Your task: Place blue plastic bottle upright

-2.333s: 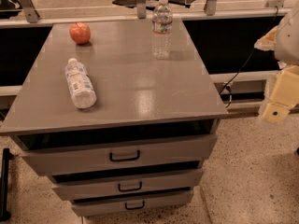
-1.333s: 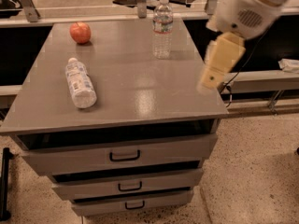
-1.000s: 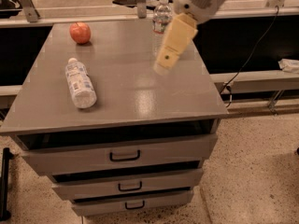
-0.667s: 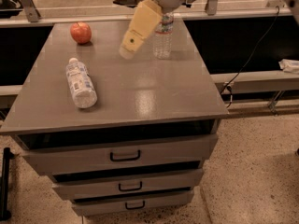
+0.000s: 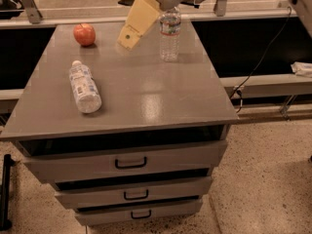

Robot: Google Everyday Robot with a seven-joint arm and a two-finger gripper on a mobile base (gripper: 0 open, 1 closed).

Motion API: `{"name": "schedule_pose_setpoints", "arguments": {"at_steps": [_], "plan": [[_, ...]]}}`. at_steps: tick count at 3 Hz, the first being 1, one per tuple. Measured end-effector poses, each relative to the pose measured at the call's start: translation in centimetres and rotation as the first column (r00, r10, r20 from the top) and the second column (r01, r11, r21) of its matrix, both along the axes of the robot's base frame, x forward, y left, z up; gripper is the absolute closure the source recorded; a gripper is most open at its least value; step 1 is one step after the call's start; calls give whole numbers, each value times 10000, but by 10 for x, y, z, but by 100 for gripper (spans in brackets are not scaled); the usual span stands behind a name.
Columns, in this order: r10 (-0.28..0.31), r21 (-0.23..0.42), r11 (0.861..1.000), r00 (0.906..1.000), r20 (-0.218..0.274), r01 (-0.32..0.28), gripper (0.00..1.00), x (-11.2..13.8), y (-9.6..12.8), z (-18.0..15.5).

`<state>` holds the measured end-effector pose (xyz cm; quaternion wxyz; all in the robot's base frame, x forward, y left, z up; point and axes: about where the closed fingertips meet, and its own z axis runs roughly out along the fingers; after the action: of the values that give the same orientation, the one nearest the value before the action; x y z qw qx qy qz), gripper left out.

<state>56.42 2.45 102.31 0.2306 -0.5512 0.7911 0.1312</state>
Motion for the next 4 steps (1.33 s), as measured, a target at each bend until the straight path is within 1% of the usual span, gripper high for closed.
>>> {"name": "schedule_pose_setpoints", "arguments": {"at_steps": [1, 2, 3, 4], "plan": [[-293, 398, 9988, 9995, 69, 290, 0, 17, 14, -4], [-761, 1090, 9908, 9962, -424, 804, 0, 48, 57, -34], [-1655, 1411, 9731, 9786, -1222, 1822, 0, 82, 91, -64], [-2700, 1341, 9429, 9356, -2275, 3048, 0, 104, 122, -95]]}}
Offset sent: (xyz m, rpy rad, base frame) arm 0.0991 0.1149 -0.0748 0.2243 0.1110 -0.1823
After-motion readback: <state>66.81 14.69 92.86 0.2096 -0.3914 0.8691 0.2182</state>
